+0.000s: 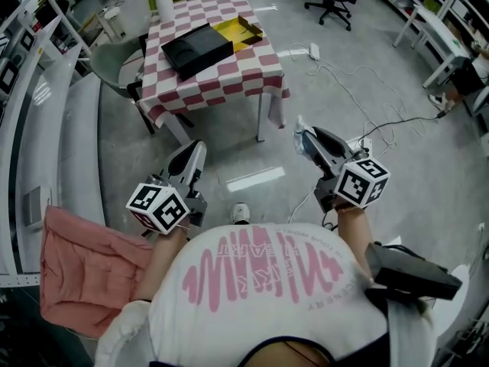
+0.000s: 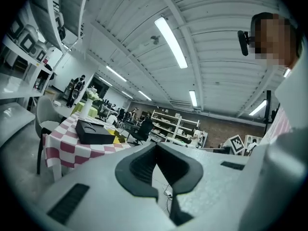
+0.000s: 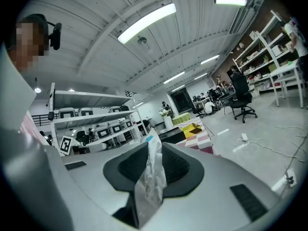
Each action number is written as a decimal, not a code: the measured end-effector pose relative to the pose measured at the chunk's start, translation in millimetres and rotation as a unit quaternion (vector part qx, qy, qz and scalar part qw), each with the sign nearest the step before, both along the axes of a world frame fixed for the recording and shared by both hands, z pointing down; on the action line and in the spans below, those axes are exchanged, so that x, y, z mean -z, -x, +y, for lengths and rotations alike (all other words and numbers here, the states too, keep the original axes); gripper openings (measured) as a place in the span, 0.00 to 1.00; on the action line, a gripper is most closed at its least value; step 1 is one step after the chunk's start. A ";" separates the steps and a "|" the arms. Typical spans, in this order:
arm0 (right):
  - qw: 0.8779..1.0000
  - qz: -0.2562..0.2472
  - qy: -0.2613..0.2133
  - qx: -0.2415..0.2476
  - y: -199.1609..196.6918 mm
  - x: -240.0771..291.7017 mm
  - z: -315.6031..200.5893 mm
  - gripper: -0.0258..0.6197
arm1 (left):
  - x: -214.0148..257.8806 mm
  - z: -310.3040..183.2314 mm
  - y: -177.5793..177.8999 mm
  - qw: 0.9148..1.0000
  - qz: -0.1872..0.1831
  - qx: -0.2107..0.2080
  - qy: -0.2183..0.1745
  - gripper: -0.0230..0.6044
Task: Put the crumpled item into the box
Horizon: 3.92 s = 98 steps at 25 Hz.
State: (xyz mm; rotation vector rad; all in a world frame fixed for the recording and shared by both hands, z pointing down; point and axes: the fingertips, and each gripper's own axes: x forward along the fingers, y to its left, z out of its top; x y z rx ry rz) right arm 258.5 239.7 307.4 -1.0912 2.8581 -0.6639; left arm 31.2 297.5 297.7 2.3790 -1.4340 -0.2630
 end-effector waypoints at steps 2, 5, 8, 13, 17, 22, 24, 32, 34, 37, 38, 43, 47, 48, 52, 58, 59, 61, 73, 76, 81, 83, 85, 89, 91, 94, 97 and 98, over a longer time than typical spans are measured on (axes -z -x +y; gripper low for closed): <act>1.000 0.001 -0.008 0.000 16.4 10.5 -27.8 0.17 | 9.2 -27.7 14.0 1.000 -0.004 -0.001 -0.007 0.05; 1.000 0.010 -0.025 0.002 42.2 24.2 -65.4 0.17 | 23.2 -64.6 40.3 1.000 0.001 0.003 -0.021 0.05; 0.999 0.014 -0.033 0.001 65.5 29.7 -98.3 0.17 | 27.3 -97.3 66.6 1.000 0.005 0.005 -0.025 0.05; 0.999 0.015 -0.033 0.005 97.3 31.3 -144.1 0.17 | 31.2 -145.0 101.1 0.999 0.010 0.008 -0.030 0.05; 0.999 0.020 -0.026 0.001 112.6 20.1 -165.0 0.17 | 23.0 -169.1 114.7 1.000 0.005 0.002 -0.027 0.05; 0.999 0.039 -0.011 -0.011 116.7 6.3 -177.5 0.17 | 5.3 -183.8 117.3 1.000 0.008 -0.013 -0.008 0.05; 0.999 0.047 -0.003 -0.017 115.4 0.7 -179.9 0.17 | 1.4 -183.9 114.7 1.000 0.016 -0.021 -0.001 0.05; 0.997 0.063 0.044 -0.004 128.9 -35.1 -187.6 0.17 | -21.1 -176.6 119.6 0.999 0.025 -0.021 0.025 0.05; 0.997 0.067 0.049 0.003 134.3 -39.8 -190.7 0.17 | -26.6 -174.6 122.9 0.999 0.025 -0.013 0.034 0.05; 0.997 0.064 0.052 0.012 143.0 -43.2 -198.9 0.17 | -31.1 -174.1 130.0 0.999 0.023 -0.002 0.039 0.05; 0.996 0.063 0.054 0.017 147.6 -44.8 -202.1 0.17 | -31.9 -175.6 134.0 0.999 0.023 0.004 0.040 0.05; 0.994 0.067 0.065 0.053 177.5 -56.6 -215.9 0.18 | -33.6 -189.6 151.0 0.998 0.024 0.029 0.044 0.05; 0.994 0.072 0.062 0.059 187.9 -56.8 -242.8 0.18 | -29.9 -208.2 160.6 0.998 0.020 0.038 0.041 0.05; 0.994 0.071 0.061 0.058 189.4 -55.6 -251.9 0.18 | -29.5 -214.3 163.3 0.998 0.020 0.042 0.040 0.05; 0.994 0.066 0.057 0.060 196.7 -52.2 -285.4 0.18 | -28.9 -235.9 172.6 0.997 0.022 0.057 0.039 0.05; 0.995 0.057 0.046 0.061 204.9 -45.3 -332.7 0.18 | -27.1 -272.8 176.7 0.997 0.024 0.063 0.031 0.05; 0.995 0.057 0.047 0.062 205.9 -45.8 -340.2 0.18 | -27.6 -278.9 177.9 0.997 0.025 0.064 0.031 0.05; 0.995 0.057 0.050 0.064 208.5 -46.2 -355.0 0.18 | -28.4 -290.7 179.9 0.997 0.027 0.066 0.032 0.05; 0.993 0.065 0.059 0.075 232.7 -57.5 -457.5 0.18 | -27.6 -375.2 202.9 0.995 0.032 0.088 0.031 0.05; 0.993 0.070 0.065 0.072 238.0 -63.2 -487.3 0.18 | -29.1 -395.8 213.6 0.994 0.035 0.100 0.035 0.05; 0.990 0.087 0.079 0.081 249.0 -72.3 -527.6 0.18 | -29.3 -428.5 227.5 0.991 0.040 0.116 0.044 0.05; 0.988 0.095 0.084 0.086 253.5 -77.9 -543.3 0.18 | -29.0 -441.9 231.4 0.991 0.042 0.117 0.044 0.05; 0.986 0.108 0.091 0.092 257.5 -86.3 -559.2 0.18 | -28.4 -455.3 235.7 0.991 0.044 0.122 0.039 0.05; 0.977 0.153 0.092 0.113 265.1 -104.8 -587.0 0.18 | -31.4 -479.0 246.0 0.989 0.041 0.136 0.038 0.05; 0.972 0.181 0.088 0.124 268.6 -114.8 -598.3 0.18 | -35.1 -488.1 249.5 0.989 0.041 0.139 0.040 0.05; 0.964 0.207 0.092 0.140 273.8 -129.5 -611.2 0.18 | -42.8 -497.6 253.0 0.987 0.043 0.148 0.045 0.05; 0.958 0.219 0.102 0.154 278.8 -142.0 -620.9 0.18 | -52.3 -503.1 255.8 0.985 0.043 0.156 0.057 0.05; 0.956 0.223 0.105 0.160 281.1 -145.9 -623.7 0.18 | -55.3 -505.1 257.9 0.984 0.044 0.159 0.061 0.05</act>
